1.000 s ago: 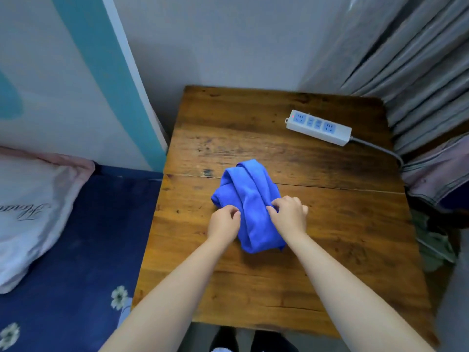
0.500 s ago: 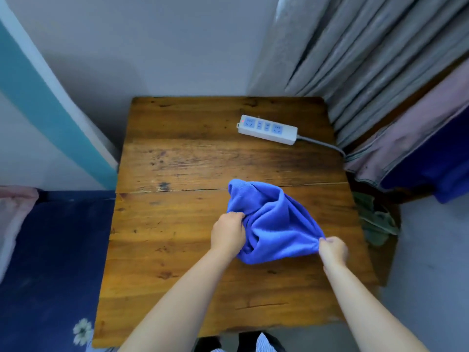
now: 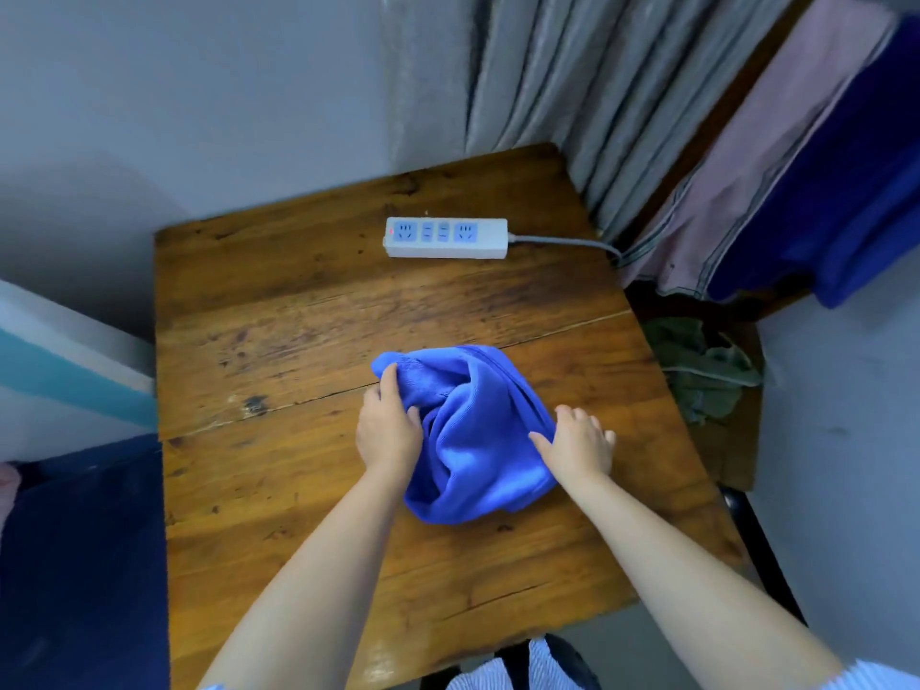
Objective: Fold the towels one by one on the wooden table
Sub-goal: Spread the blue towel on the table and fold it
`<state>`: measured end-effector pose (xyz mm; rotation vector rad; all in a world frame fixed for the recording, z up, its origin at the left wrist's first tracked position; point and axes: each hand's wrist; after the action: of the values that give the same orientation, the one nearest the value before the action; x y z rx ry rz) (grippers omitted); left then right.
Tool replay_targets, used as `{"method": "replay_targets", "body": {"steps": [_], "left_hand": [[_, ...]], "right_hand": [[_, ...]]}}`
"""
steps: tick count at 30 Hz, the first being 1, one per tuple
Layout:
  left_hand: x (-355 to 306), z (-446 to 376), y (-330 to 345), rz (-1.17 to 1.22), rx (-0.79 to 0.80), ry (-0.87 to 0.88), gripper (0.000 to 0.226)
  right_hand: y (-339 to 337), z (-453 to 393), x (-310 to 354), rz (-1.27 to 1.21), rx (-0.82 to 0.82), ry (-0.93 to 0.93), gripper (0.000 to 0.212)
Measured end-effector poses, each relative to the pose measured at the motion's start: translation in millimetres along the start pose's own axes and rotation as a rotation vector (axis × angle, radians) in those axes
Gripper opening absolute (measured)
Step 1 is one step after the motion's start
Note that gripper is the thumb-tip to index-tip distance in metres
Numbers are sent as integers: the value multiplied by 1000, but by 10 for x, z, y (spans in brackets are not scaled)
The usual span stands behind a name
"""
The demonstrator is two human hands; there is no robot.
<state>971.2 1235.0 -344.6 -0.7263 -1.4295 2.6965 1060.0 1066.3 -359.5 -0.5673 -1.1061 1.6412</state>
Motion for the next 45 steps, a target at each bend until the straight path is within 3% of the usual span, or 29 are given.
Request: {"method": "replay_targets", "body": {"steps": [2, 5, 9, 11, 13, 17, 21, 29, 33, 35, 37, 39, 42, 45], "left_hand": [[-6, -26, -28, 2, 1, 34, 41], [29, 11, -242, 44, -133, 82, 23], [148, 6, -856, 146, -402, -8, 24], [282, 7, -1131, 108, -432, -109, 25], [470, 34, -1239, -75, -296, -232, 27], [877, 289, -1047, -551, 127, -386, 36], [1151, 477, -754, -732, 340, -422, 42], [830, 207, -561, -612, 86, -13, 30], [603, -34, -358, -308, 258, 96, 28], [506, -67, -247, -264, 342, 118, 29], [471, -59, -159, -298, 297, 121, 29], [487, 12, -108, -346, 153, 198, 22], [607, 157, -86, -461, -96, 567, 14], [872, 237, -33, -715, -83, 745, 11]], "right_hand": [[18, -67, 33, -7, 5, -15, 28], [-23, -133, 35, -126, -64, 13, 24], [-264, -153, 9, -206, -174, 78, 25], [-372, -112, 84, -229, -167, 87, 26], [-401, -38, 208, -222, -89, 83, 26], [-241, 207, 398, -93, 153, 73, 27], [-22, 390, 477, -21, 236, 82, 29], [134, 439, 331, -142, 161, 140, 20], [152, 382, 241, -222, 89, 108, 21], [155, 356, 198, -231, 66, 94, 23], [155, 330, 172, -249, 49, 71, 23], [163, 313, 154, -276, 33, 58, 23], [175, 319, 85, -316, 20, 66, 21], [214, 375, -14, -313, 35, 73, 18]]}}
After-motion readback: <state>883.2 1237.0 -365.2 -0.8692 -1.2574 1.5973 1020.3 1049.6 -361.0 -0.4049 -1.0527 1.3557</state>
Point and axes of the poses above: each hand's wrist, its own z-axis away from the middle knuckle, its own y-axis out of the palm, x = y × z, and after that the axes turned 8 degrees about -y, right-handed
